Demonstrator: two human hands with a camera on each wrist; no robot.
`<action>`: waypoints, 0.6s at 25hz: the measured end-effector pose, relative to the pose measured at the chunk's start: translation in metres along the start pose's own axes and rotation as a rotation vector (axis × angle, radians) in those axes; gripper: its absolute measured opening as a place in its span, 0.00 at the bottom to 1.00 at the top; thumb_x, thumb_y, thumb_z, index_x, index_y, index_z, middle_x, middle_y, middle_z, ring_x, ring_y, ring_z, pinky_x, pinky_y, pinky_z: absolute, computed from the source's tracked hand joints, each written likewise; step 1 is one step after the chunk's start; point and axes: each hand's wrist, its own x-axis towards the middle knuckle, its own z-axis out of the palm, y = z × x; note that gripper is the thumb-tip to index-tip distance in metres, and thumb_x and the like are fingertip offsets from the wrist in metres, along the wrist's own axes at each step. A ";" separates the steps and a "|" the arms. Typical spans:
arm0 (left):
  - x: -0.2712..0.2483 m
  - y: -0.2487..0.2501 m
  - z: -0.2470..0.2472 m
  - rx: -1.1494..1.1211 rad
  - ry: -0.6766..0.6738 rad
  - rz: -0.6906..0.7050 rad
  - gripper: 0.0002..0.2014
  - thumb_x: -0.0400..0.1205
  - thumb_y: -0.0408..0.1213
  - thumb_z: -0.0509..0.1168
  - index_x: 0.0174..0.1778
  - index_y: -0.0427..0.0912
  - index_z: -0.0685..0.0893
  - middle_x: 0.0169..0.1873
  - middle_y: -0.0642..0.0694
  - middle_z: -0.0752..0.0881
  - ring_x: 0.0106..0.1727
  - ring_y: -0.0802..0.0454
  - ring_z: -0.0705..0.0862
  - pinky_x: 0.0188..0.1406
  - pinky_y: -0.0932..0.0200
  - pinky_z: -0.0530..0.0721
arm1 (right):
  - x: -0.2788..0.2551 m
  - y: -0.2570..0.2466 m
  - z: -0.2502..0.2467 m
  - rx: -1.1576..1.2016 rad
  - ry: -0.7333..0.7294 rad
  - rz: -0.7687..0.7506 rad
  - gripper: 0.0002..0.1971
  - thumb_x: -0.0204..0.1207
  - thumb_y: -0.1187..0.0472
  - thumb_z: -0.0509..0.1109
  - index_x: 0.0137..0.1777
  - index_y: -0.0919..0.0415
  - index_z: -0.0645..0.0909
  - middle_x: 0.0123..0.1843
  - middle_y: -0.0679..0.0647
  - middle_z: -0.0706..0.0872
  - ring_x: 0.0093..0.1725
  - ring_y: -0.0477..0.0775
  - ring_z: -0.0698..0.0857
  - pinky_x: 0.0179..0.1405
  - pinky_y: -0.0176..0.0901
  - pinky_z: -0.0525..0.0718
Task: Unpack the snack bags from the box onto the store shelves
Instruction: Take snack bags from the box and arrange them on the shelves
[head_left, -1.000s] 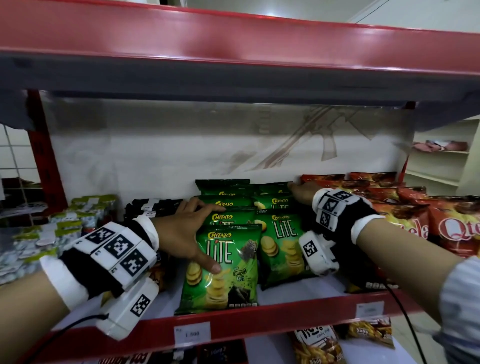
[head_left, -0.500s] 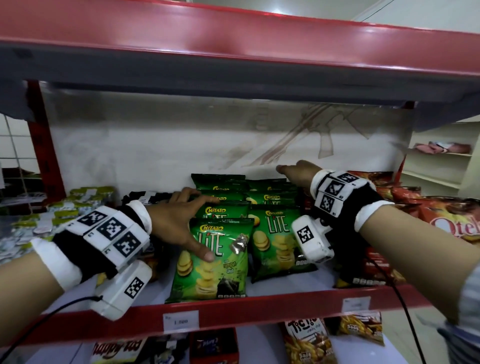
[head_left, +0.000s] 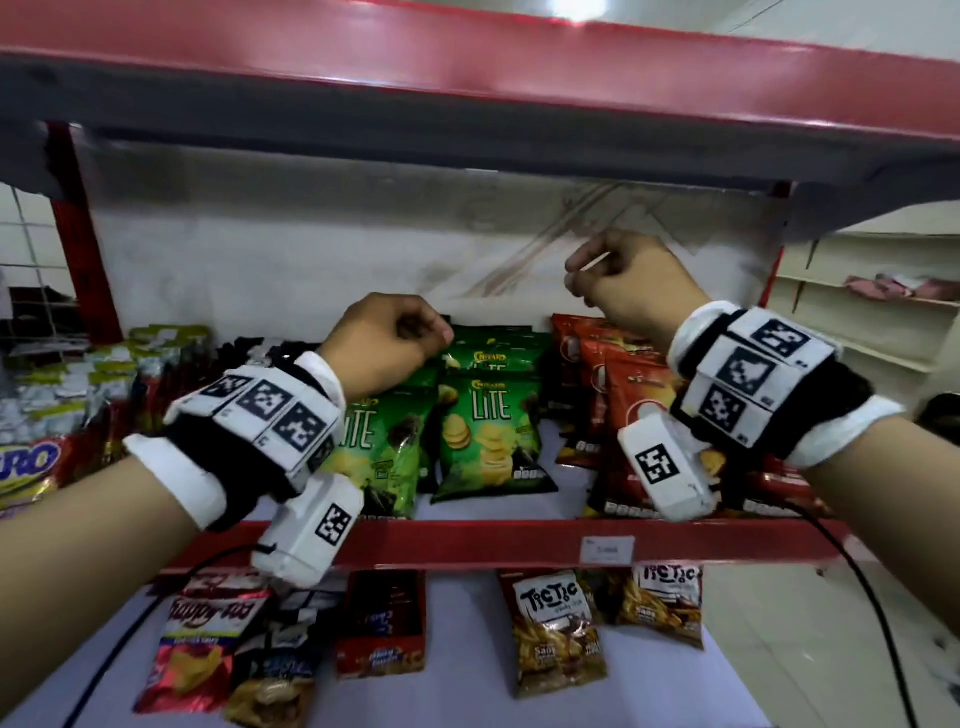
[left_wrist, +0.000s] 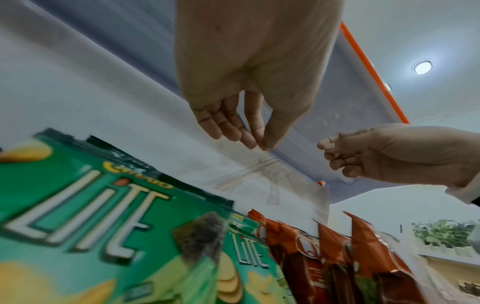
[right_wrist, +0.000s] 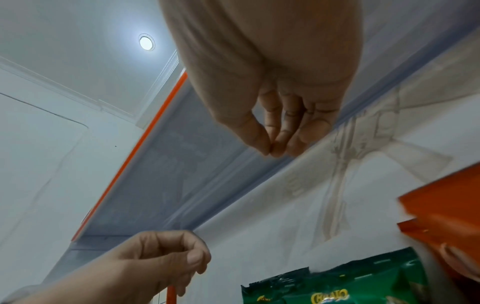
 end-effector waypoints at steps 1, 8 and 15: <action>-0.001 0.008 0.005 -0.011 -0.004 0.007 0.05 0.78 0.38 0.71 0.38 0.51 0.86 0.37 0.54 0.87 0.40 0.60 0.83 0.43 0.69 0.77 | -0.006 0.003 -0.010 -0.009 0.001 0.007 0.02 0.75 0.60 0.71 0.45 0.53 0.80 0.41 0.54 0.85 0.40 0.53 0.82 0.30 0.39 0.75; -0.009 0.043 0.041 -0.121 -0.147 0.047 0.02 0.79 0.34 0.70 0.40 0.44 0.87 0.39 0.49 0.88 0.40 0.56 0.83 0.41 0.65 0.79 | -0.052 0.039 -0.072 -0.202 0.099 0.097 0.05 0.75 0.62 0.71 0.50 0.56 0.82 0.42 0.56 0.88 0.42 0.55 0.85 0.39 0.40 0.79; -0.032 0.048 0.096 -0.123 -0.441 -0.156 0.36 0.75 0.51 0.72 0.74 0.40 0.67 0.63 0.44 0.79 0.65 0.48 0.79 0.60 0.56 0.78 | -0.091 0.099 -0.114 -0.278 0.325 0.236 0.18 0.75 0.57 0.73 0.64 0.57 0.78 0.59 0.56 0.83 0.61 0.55 0.79 0.63 0.51 0.78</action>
